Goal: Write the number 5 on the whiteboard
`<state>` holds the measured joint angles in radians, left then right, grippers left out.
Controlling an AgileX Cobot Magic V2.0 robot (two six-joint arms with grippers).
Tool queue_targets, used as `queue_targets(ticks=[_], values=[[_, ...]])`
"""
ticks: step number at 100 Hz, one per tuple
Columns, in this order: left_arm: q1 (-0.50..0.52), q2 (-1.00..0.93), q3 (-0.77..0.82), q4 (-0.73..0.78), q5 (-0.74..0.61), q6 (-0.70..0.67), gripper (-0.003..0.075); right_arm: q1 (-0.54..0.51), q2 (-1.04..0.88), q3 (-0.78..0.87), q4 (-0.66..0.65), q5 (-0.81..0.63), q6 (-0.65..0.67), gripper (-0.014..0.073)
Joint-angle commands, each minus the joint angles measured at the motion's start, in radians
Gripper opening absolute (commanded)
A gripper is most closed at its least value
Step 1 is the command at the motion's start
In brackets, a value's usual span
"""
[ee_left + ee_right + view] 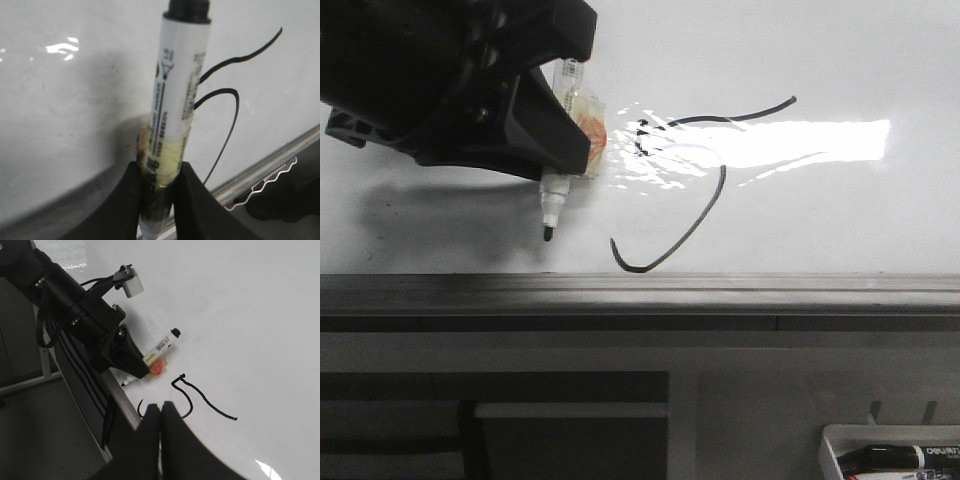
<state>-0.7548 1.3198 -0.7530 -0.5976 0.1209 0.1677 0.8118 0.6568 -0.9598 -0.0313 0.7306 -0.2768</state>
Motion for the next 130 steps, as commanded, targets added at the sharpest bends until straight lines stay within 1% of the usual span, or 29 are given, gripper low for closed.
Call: queue_targets(ticks=[1, 36, 55, 67, 108, 114, 118, 123, 128, 130], values=[[0.015, -0.017, -0.028, -0.012, -0.081, -0.010, -0.0021, -0.005, -0.003, -0.029, -0.002, -0.055, 0.001, -0.0061], [0.095, 0.012, -0.028, 0.010, -0.107, -0.010, -0.0021, -0.005, -0.003, 0.025, -0.002, -0.082, 0.003, -0.0061], [0.094, 0.010, -0.028, 0.023, -0.138, -0.010, -0.0021, -0.005, -0.003, 0.051, -0.002, -0.107, 0.003, -0.0061], [0.094, 0.008, -0.028, 0.068, -0.147, -0.010, -0.0021, -0.005, -0.003, 0.053, -0.002, -0.132, 0.003, -0.0061], [0.096, 0.031, -0.028, 0.066, -0.170, -0.010, -0.0017, -0.005, -0.001, 0.055, -0.002, -0.151, 0.003, -0.0061], [0.096, 0.032, -0.028, 0.066, -0.168, -0.010, 0.0013, -0.005, -0.001, 0.055, -0.002, -0.151, 0.008, -0.0061], [0.096, 0.034, -0.028, 0.066, -0.168, -0.010, 0.0059, -0.005, -0.001, 0.055, -0.002, -0.151, 0.009, -0.0061], [0.096, 0.034, -0.028, 0.064, -0.168, -0.010, 0.0131, -0.005, -0.001, 0.055, -0.002, -0.151, 0.009, -0.0061], [0.096, 0.034, -0.028, 0.062, -0.168, -0.010, 0.0223, -0.005, -0.001, 0.055, -0.002, -0.151, 0.009, -0.0061], [0.096, 0.034, -0.028, 0.059, -0.168, -0.010, 0.0246, -0.005, -0.001, 0.055, -0.002, -0.151, 0.009, -0.0061]])
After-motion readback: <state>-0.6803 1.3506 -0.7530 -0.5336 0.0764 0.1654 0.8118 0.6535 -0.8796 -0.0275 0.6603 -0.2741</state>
